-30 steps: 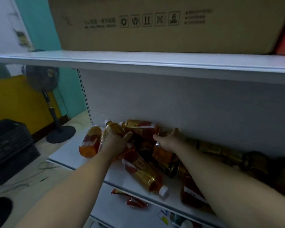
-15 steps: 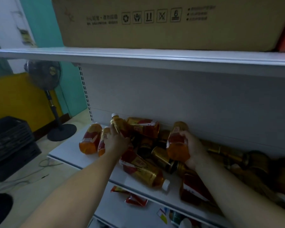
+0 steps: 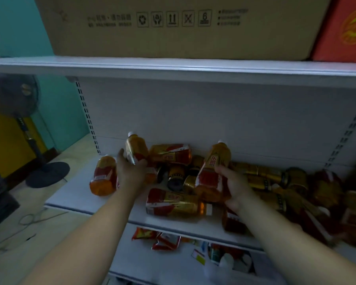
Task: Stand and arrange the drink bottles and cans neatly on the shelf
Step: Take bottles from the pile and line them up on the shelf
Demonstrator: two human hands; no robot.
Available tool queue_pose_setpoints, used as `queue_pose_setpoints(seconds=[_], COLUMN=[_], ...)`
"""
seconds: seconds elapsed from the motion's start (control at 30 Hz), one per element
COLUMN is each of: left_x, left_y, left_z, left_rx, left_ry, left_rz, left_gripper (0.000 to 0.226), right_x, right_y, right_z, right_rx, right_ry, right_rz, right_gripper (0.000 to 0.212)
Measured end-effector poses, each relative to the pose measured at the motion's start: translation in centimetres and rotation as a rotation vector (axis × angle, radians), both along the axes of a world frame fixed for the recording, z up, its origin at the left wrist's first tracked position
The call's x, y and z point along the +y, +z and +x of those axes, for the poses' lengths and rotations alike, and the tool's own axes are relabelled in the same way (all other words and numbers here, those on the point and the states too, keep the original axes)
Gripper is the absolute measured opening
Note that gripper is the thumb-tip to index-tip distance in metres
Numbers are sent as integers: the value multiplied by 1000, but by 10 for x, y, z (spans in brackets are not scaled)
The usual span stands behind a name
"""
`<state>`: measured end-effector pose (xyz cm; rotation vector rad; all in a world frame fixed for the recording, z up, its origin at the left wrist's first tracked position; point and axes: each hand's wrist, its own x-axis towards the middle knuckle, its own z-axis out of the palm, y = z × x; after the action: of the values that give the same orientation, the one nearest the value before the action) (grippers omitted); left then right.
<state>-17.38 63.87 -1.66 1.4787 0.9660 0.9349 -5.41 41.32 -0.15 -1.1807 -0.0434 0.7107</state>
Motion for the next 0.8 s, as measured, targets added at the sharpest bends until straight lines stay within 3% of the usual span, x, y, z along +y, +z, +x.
queue_pose_setpoints(seconds=[0.13,0.27,0.37,0.43,0.53,0.67,0.8], left_x=[-6,-39,-72,-92,-126,-184,-258], left_y=[11,19,25,27,34,45,56], left_z=[-17,-29,-29,-24,-13,2,20], left_rx=[-292,-448,-443,-412,-351,-294,-252], left_ry=[-112,-463,-643,-719,-831,-975,-1100], left_rz=[-233,-519,-612,-631,-615,-491,-405], left_gripper=[73,46,63,68,51,52,45], right_x=[3,5,-8,-26,-65,-131,-207], right_y=[10,24,32,38,45,51,56], right_z=[-18,-42,-60,-69,-77,-79,-69], right_rx=[-85,-156,-256,-340,-450,-517,-530], right_ry=[-35,-148,-217,-266,-363,-469,-612], right_rz=[-77,-27,-52,-96,-169,-220,-264], right_gripper=[37,38,46,47,51,37,56])
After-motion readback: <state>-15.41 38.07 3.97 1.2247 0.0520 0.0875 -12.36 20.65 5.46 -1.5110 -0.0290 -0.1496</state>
